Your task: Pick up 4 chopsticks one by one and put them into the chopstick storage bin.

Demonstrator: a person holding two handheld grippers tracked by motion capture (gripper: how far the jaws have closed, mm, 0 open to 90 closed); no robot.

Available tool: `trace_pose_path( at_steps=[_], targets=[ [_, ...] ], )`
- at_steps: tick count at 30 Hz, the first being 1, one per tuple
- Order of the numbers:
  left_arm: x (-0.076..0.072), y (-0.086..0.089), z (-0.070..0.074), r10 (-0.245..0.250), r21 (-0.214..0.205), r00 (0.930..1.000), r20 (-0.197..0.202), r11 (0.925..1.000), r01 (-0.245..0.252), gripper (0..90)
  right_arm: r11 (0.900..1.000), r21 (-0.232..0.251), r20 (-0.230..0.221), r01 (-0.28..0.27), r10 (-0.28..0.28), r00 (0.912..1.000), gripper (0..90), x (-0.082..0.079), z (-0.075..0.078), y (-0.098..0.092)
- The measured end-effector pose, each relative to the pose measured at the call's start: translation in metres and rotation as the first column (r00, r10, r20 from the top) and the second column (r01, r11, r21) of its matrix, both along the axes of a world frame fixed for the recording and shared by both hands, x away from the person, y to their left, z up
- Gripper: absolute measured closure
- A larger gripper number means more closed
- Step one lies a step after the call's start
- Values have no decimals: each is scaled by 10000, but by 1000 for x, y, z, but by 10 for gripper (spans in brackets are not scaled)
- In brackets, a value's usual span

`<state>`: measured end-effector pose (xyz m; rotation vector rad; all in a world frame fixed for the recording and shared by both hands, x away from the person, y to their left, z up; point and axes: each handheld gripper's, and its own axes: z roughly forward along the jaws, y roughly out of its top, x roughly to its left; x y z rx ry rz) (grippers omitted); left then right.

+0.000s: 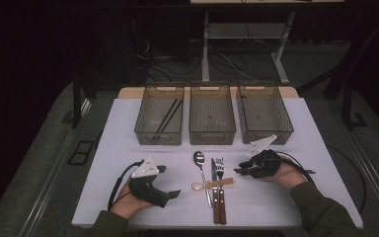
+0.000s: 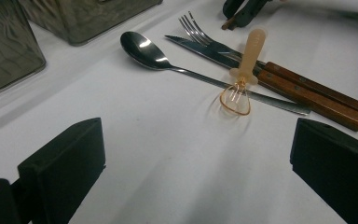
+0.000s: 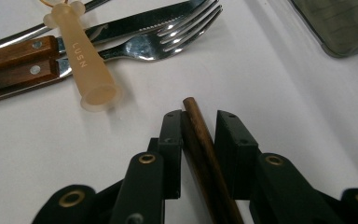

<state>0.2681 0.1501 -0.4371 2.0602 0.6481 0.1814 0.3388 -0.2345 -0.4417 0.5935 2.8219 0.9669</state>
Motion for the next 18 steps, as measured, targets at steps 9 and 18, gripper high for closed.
trace_pose_path(
  at_steps=[9,18],
  targets=[
    [0,0,0,-5,1,10000,-4,10000,5,20,10000,-86,3,-29,29,10000,759,0,0,0],
    [0,0,0,-9,1,10000,-3,10000,9,20,10000,-77,-35,18,-19,10000,770,1,1,0]
  ],
)
